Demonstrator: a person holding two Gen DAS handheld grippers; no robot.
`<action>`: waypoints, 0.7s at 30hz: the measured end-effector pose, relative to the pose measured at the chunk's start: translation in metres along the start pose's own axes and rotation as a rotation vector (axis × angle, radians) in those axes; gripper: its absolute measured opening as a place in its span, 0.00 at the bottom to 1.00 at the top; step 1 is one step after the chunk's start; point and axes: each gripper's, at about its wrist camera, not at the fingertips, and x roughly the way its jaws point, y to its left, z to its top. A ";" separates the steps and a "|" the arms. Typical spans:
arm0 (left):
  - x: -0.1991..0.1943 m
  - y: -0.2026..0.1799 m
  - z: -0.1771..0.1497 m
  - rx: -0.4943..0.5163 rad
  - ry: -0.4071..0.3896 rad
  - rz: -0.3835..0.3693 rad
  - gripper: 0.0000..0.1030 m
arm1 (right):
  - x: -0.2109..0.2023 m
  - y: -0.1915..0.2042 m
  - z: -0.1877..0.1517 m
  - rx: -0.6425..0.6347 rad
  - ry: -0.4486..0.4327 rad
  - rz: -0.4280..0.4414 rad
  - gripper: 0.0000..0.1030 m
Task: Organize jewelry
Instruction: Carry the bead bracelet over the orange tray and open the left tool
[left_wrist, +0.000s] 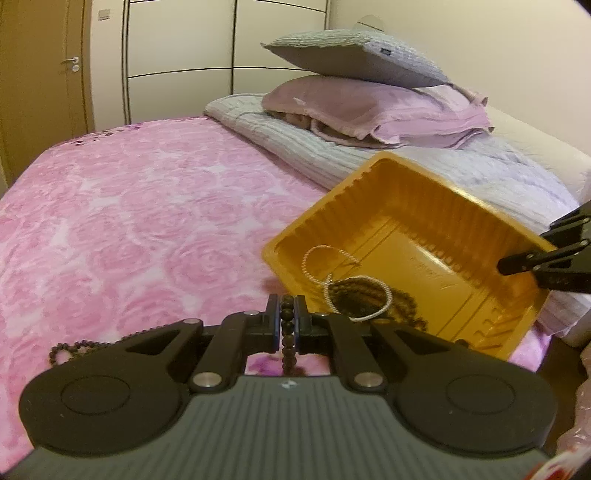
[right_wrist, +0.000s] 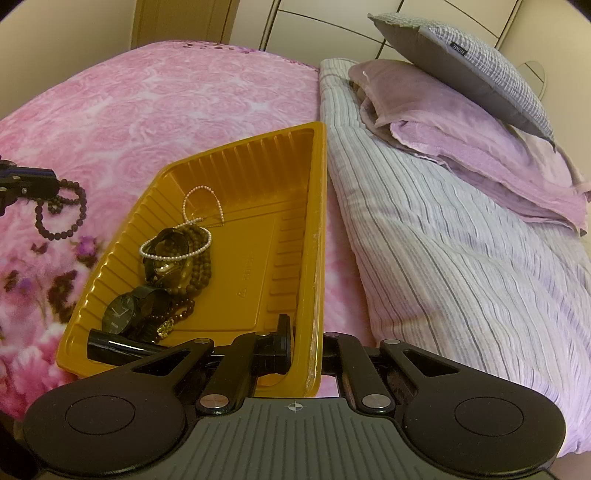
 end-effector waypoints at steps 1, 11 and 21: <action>0.000 -0.002 0.002 -0.001 -0.002 -0.011 0.06 | 0.000 0.000 0.000 0.000 0.000 0.000 0.05; 0.007 -0.039 0.024 0.000 -0.031 -0.166 0.06 | 0.001 0.001 -0.001 -0.001 -0.001 0.002 0.06; 0.025 -0.080 0.019 0.050 0.011 -0.275 0.06 | 0.000 0.001 -0.002 0.004 -0.003 0.007 0.06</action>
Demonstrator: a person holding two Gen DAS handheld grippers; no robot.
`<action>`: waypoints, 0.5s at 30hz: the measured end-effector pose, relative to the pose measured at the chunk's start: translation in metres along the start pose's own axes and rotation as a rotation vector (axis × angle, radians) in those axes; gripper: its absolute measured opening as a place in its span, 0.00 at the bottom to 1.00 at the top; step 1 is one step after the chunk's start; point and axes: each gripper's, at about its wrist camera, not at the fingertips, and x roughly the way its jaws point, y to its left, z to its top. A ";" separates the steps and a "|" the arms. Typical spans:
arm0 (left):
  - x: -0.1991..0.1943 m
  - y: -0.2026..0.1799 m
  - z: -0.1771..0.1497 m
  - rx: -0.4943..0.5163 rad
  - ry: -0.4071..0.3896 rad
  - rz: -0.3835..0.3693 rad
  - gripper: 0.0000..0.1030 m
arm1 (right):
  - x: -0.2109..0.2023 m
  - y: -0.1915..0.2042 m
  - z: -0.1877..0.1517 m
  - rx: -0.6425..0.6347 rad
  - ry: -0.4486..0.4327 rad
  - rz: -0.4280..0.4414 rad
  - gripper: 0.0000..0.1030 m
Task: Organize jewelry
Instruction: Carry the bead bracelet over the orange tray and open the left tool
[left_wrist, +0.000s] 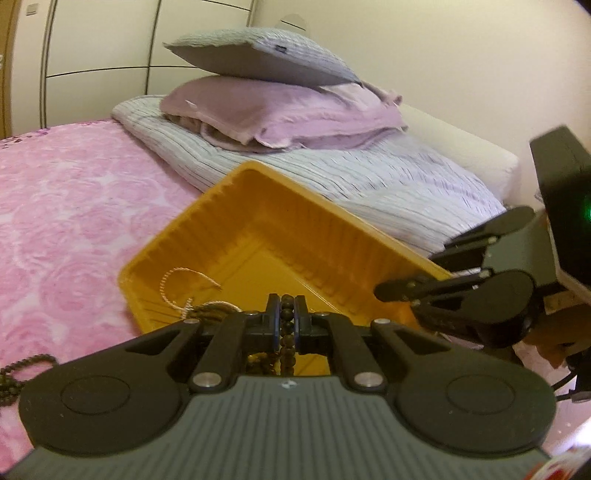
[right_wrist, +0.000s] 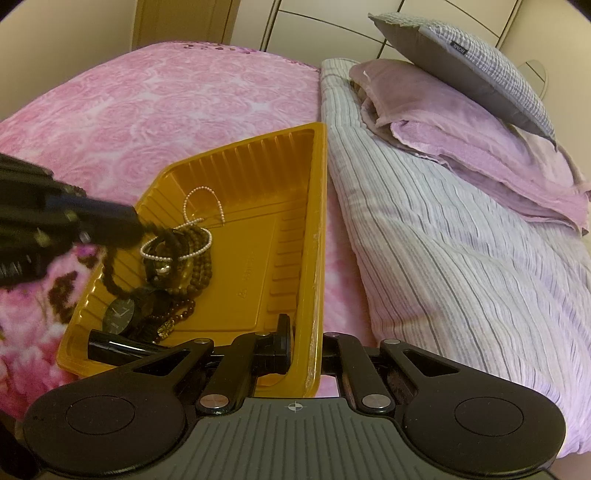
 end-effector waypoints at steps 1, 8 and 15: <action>0.002 -0.002 -0.001 0.004 0.006 -0.003 0.06 | 0.000 0.000 0.000 0.000 0.000 0.000 0.06; 0.012 -0.010 -0.006 0.012 0.032 -0.022 0.06 | 0.000 0.000 0.000 0.001 -0.001 0.003 0.06; 0.003 0.002 -0.010 -0.031 0.013 0.002 0.21 | 0.000 0.000 -0.001 0.004 0.000 0.003 0.06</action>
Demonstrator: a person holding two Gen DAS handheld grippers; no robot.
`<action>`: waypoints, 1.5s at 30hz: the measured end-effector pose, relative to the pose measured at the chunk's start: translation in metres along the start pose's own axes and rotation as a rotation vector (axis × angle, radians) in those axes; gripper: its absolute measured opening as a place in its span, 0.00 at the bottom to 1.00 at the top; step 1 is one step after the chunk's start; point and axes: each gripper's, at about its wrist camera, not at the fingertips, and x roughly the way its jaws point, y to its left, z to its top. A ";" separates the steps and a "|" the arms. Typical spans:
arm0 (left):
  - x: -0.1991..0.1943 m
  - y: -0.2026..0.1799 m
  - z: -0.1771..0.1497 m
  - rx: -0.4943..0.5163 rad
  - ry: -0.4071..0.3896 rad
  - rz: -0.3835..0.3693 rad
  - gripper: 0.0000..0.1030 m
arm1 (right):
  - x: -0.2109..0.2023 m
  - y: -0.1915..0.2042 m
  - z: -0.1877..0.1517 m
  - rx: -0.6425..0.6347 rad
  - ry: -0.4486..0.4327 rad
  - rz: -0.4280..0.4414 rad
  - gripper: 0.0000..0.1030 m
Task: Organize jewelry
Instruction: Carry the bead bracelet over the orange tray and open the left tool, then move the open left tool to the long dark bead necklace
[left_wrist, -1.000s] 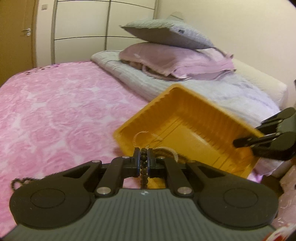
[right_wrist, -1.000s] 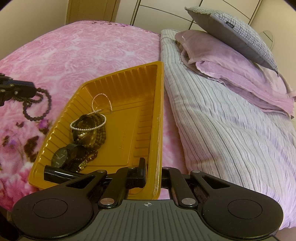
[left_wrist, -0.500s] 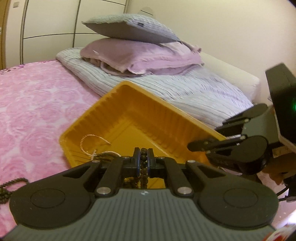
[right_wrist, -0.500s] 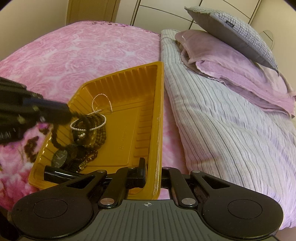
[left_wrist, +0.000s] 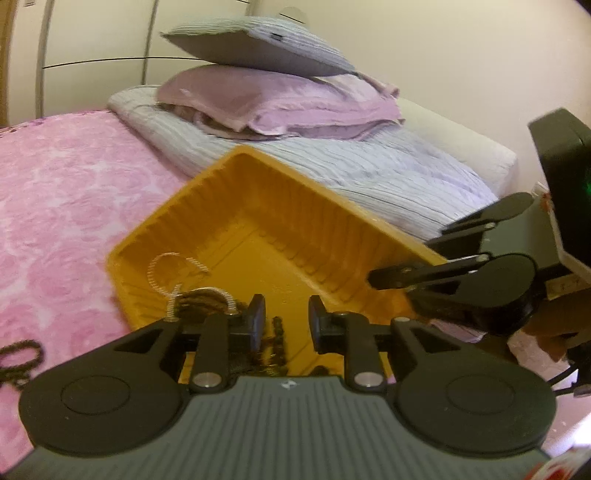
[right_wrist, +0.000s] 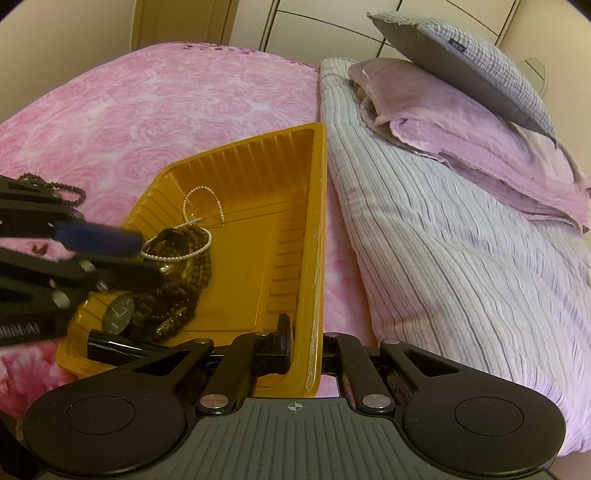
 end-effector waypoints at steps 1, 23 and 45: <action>-0.004 0.006 -0.002 -0.013 -0.003 0.019 0.21 | 0.000 0.000 0.000 -0.001 0.000 0.000 0.06; -0.095 0.137 -0.079 -0.203 0.015 0.487 0.22 | -0.001 -0.002 0.002 -0.010 0.005 -0.009 0.06; -0.058 0.194 -0.088 0.228 0.230 0.565 0.20 | 0.003 0.001 0.003 -0.020 0.023 -0.020 0.06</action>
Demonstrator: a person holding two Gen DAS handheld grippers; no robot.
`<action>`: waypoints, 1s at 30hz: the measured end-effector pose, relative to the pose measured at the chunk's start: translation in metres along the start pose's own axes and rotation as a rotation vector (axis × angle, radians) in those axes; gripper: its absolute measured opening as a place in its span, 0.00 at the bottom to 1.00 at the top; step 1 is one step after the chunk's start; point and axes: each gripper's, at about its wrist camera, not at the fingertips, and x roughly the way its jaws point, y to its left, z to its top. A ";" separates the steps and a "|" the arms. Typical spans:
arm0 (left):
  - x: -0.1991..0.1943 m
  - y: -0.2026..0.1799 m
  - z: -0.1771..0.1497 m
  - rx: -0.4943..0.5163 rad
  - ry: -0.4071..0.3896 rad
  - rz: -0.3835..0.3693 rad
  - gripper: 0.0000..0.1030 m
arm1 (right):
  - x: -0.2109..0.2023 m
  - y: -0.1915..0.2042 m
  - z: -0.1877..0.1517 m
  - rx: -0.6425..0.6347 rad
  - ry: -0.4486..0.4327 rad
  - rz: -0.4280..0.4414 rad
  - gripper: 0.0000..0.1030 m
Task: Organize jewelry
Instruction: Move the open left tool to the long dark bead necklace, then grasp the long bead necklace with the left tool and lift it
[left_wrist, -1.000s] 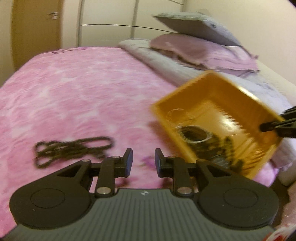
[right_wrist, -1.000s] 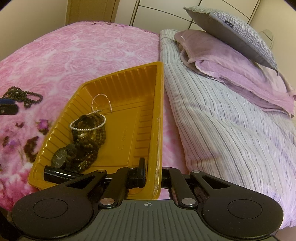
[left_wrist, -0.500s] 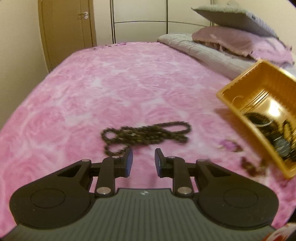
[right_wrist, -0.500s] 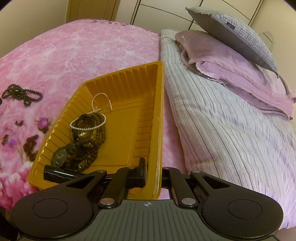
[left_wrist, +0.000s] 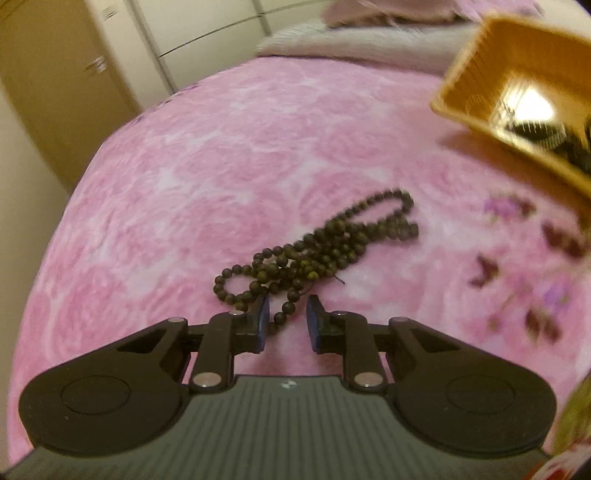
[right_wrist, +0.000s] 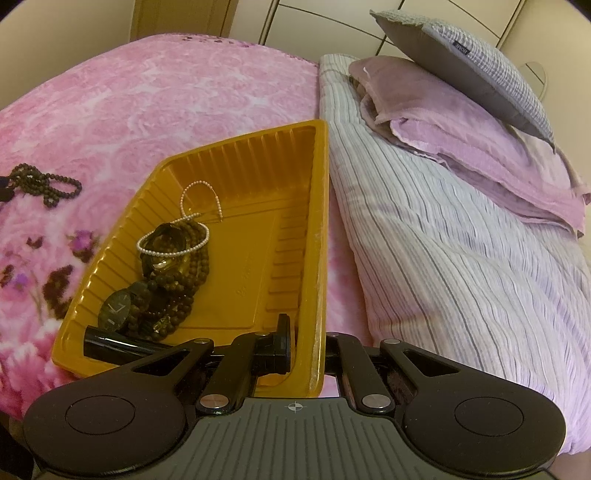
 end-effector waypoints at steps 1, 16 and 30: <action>0.002 -0.001 0.000 0.030 0.000 -0.001 0.20 | 0.000 0.000 0.000 0.000 0.001 0.000 0.06; -0.042 0.013 0.029 0.111 -0.093 0.052 0.06 | 0.000 0.002 0.001 0.001 -0.002 -0.003 0.06; -0.158 0.081 0.123 -0.011 -0.332 0.010 0.06 | -0.003 0.001 0.001 0.007 -0.016 0.003 0.06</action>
